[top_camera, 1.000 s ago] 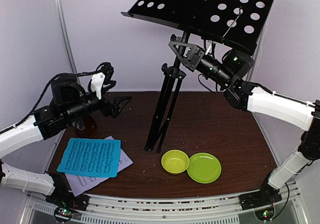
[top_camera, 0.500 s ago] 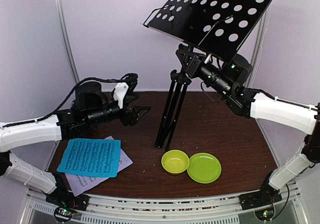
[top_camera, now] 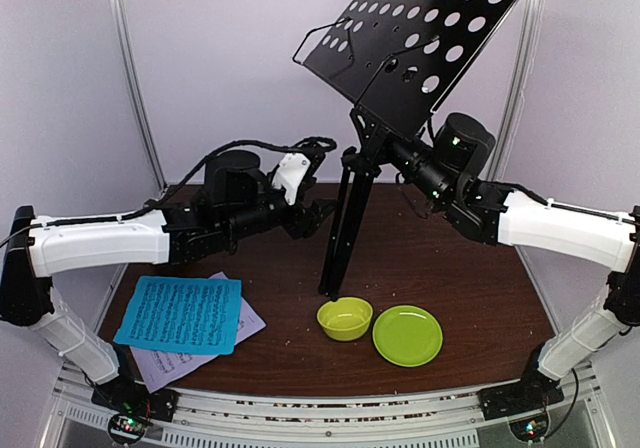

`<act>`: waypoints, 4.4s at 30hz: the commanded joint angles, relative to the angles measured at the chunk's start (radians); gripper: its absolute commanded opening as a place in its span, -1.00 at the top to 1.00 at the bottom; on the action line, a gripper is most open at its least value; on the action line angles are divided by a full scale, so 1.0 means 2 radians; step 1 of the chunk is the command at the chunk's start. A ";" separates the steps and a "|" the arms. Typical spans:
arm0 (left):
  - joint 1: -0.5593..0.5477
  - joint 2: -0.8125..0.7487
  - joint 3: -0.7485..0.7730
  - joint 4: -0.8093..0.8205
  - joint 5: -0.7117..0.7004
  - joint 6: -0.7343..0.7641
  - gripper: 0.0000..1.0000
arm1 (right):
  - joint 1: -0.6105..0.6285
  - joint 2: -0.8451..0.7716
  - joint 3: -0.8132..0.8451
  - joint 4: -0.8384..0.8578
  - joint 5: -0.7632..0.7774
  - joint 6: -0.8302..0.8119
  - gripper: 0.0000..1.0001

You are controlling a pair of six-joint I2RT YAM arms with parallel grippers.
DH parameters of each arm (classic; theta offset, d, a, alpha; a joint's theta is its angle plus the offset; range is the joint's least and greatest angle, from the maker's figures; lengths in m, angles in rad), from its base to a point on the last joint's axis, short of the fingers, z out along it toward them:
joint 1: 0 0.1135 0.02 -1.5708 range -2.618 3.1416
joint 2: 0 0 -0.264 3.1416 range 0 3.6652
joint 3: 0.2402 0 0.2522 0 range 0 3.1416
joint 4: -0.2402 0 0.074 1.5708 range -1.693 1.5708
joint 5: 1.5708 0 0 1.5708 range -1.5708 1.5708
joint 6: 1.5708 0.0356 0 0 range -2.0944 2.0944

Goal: Set up the instrument practice props

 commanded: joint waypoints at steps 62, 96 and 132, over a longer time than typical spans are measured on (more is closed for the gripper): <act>-0.020 0.082 0.041 0.023 -0.072 0.267 0.78 | 0.031 -0.043 0.079 0.092 0.046 -0.068 1.00; 0.029 0.144 0.004 0.103 -0.098 0.213 0.99 | -0.055 0.122 0.295 -0.010 -0.256 -0.083 1.00; 0.029 0.194 0.021 0.079 -0.116 0.160 0.98 | -0.075 0.162 0.218 0.066 -0.312 -0.042 0.51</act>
